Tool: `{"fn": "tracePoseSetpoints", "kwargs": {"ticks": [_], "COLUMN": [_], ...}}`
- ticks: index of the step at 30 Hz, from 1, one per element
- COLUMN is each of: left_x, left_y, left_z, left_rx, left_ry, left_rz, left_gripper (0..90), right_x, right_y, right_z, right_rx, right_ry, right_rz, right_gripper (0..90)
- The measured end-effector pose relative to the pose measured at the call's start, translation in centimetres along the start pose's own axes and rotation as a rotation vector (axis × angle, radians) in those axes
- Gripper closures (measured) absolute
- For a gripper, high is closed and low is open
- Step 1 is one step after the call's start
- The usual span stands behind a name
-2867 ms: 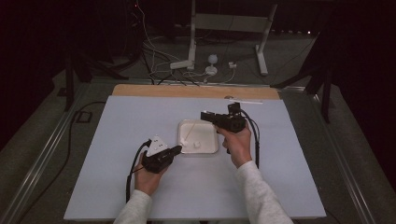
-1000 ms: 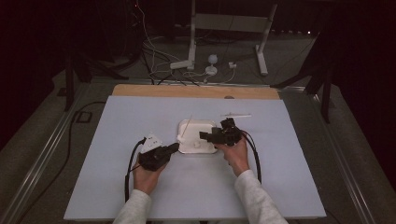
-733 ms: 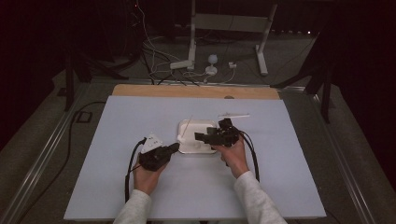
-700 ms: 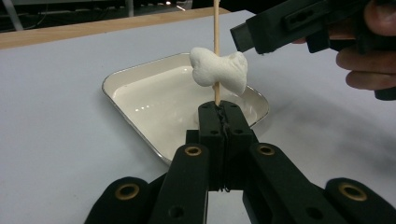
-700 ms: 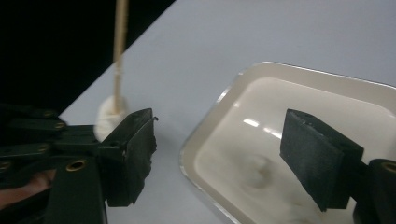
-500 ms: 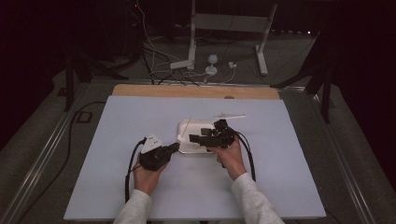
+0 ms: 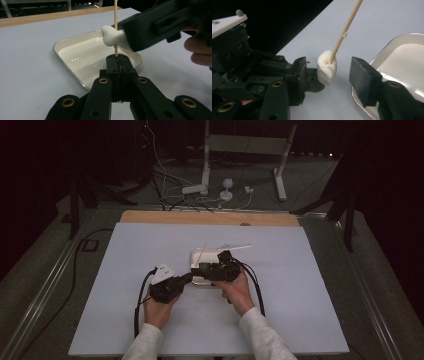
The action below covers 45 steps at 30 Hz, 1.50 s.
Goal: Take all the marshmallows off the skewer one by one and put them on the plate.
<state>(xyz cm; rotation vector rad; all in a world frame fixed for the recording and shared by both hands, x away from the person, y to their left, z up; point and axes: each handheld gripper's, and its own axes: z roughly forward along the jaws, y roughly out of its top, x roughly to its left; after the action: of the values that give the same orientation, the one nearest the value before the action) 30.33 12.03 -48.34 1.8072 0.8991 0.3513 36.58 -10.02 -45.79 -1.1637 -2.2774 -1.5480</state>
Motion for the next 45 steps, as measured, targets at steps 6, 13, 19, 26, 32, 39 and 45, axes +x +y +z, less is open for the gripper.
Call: {"fn": "tracePoseSetpoints", "kwargs": {"ticks": [6,13,19,26,32,39,45], "left_x": [-0.03,0.01,-0.02,-0.14,-0.11,-0.14,-0.24], "left_y": [0.01,-0.12,-0.31,-0.28,-0.24,-0.25,-0.26], "left_z": [0.02,0.28,0.83,0.86,0.77,0.70,0.70], "left_rx": [-0.003,0.023,0.071,0.076,0.075,0.069,0.073], "left_ry": [-0.011,-0.017,-0.023,-0.016,-0.007,-0.006,-0.004], "left_rz": [-0.003,0.001,0.011,0.007,0.001,0.018,0.036], "left_gripper": [90.0,86.2,82.6,90.0,90.0,90.0,90.0], "right_x": [-0.38,-0.32,-0.24,-0.01,0.25,0.37,0.48], "right_y": [-0.08,-0.08,-0.03,-0.23,-0.45,-0.22,0.11], "right_z": [0.44,0.44,0.25,0.56,1.05,0.65,0.10], "right_rx": [0.006,-0.007,-0.014,0.005,0.019,-0.001,-0.014], "right_ry": [0.036,0.040,0.038,0.048,0.038,0.014,0.008], "right_rz": [0.047,0.037,0.029,0.014,-0.002,-0.002,-0.007], "right_gripper": [62.3,73.7,74.8,64.8,74.3,77.5,77.9]}}
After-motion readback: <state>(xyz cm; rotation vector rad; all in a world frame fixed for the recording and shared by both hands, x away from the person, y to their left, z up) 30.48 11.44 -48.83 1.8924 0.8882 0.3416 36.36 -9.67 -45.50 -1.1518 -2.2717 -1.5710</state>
